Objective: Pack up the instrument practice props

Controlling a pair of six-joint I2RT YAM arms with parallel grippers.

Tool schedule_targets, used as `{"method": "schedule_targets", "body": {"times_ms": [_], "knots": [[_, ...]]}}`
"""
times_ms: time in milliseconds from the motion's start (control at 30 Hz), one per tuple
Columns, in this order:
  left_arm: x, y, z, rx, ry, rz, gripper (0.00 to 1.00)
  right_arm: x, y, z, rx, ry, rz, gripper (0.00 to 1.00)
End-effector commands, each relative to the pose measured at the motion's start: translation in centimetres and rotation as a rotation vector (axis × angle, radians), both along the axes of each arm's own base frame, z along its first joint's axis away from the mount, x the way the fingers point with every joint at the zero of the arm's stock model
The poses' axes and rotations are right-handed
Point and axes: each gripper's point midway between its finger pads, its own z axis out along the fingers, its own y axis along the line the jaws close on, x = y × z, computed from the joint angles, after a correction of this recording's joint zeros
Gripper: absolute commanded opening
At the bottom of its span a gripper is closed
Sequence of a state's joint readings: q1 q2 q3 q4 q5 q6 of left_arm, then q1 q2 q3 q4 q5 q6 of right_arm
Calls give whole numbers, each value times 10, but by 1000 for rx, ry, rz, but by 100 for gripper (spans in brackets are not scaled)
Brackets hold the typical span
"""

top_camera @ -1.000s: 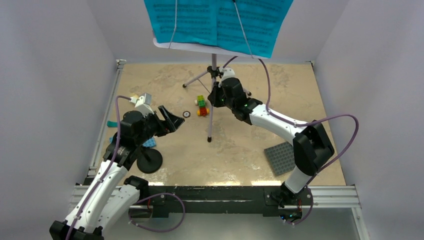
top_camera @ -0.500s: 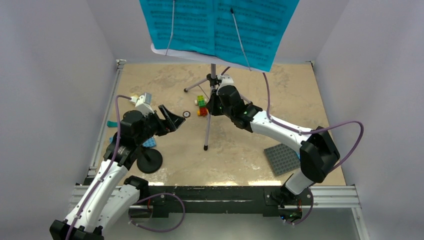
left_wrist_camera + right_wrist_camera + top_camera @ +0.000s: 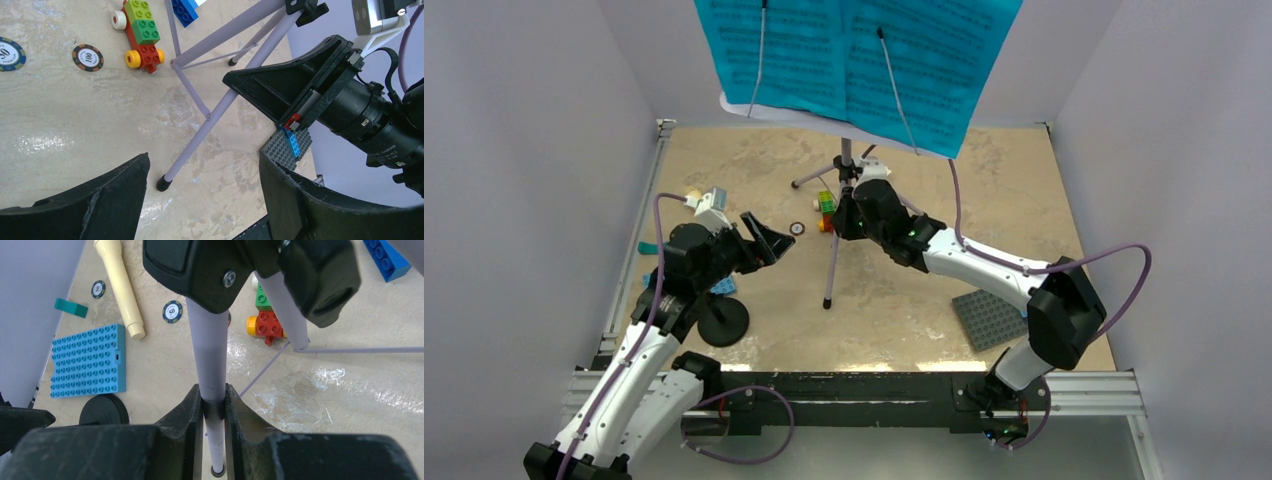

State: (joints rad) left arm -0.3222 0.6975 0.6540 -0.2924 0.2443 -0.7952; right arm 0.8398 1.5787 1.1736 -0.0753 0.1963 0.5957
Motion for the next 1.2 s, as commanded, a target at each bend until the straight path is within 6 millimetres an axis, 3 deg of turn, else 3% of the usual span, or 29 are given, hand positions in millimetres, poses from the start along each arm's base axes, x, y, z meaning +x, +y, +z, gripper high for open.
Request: {"method": "schedule_targets", "body": {"times_ms": [0,133,333,567,800,967,1167], "knots": [[2,-5,16,-31,-60,-21,83,-35,-2,2,24,76,51,21],[3,-7,23,-34,-81,-30,83,-44,-18,4,-2,58,52,48],[4,-15,58,-48,-200,-87,84,-61,-56,12,-82,21,40,58],[1,-20,114,-39,-383,-140,85,-78,-134,49,-94,-143,-102,64],[-8,-37,175,37,-570,-230,86,-90,-206,126,55,-325,-232,66],[-12,-52,206,95,-641,-262,89,-102,-226,176,108,-429,-253,67],[-18,-55,242,64,-715,-250,100,-129,-240,260,259,-696,-217,71]]}}
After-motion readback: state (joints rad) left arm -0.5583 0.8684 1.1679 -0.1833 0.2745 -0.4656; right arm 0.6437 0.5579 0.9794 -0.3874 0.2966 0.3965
